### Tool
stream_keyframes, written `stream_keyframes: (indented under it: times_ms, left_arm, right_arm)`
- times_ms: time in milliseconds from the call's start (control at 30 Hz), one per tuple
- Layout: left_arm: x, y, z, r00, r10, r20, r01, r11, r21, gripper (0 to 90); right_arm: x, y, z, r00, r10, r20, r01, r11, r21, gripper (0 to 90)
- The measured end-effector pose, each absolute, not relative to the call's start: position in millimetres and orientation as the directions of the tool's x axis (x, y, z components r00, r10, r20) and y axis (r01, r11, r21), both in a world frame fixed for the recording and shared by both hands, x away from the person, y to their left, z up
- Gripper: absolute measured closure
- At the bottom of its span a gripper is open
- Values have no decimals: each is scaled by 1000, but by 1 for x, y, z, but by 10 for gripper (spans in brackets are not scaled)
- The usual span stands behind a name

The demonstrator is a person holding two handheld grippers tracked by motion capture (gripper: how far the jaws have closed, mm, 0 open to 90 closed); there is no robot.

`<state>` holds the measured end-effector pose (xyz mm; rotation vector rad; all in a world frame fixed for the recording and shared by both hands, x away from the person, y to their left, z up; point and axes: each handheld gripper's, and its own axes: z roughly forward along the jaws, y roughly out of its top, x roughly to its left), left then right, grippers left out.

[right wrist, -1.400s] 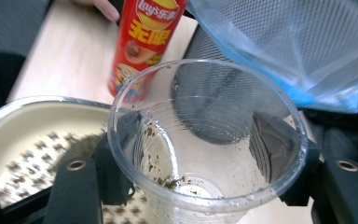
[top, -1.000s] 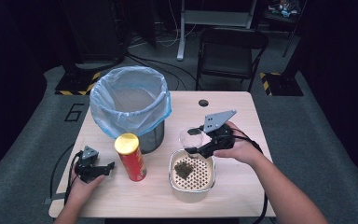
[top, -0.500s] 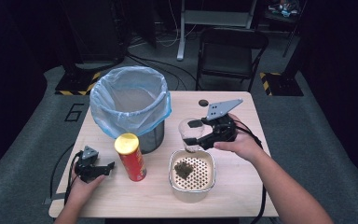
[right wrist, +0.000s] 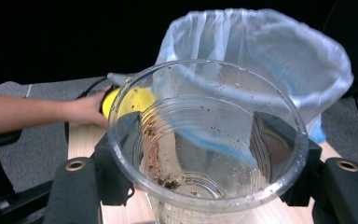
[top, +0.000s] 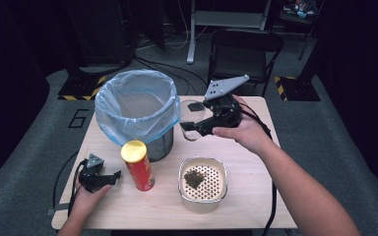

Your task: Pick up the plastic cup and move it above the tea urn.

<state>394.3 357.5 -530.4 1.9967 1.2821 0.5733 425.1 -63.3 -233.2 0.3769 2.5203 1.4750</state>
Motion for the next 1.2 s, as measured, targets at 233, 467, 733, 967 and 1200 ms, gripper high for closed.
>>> stream_keyframes:
  times_ms: [233,467,733,967,1200]
  left_arm:
    - [394,357,-531,409,913,-7,607,-266,749,138]
    - [393,356,-530,416,909,-20,619,-267,738,136]
    - [392,356,-529,450,893,-12,605,-295,739,136]
    - [392,356,-529,447,894,-13,606,-292,740,138]
    - [392,356,-530,447,894,-11,605,-293,740,138]
  right_arm:
    - [444,-45,-200,-925,379,-17,163,438,884,338]
    - [464,-15,-184,-907,420,-33,148,391,908,339]
    - [482,22,-189,-893,448,-38,159,394,905,330]
    - [492,47,-199,-887,462,0,213,408,888,313]
    - [505,58,-209,-869,494,-11,232,428,874,316]
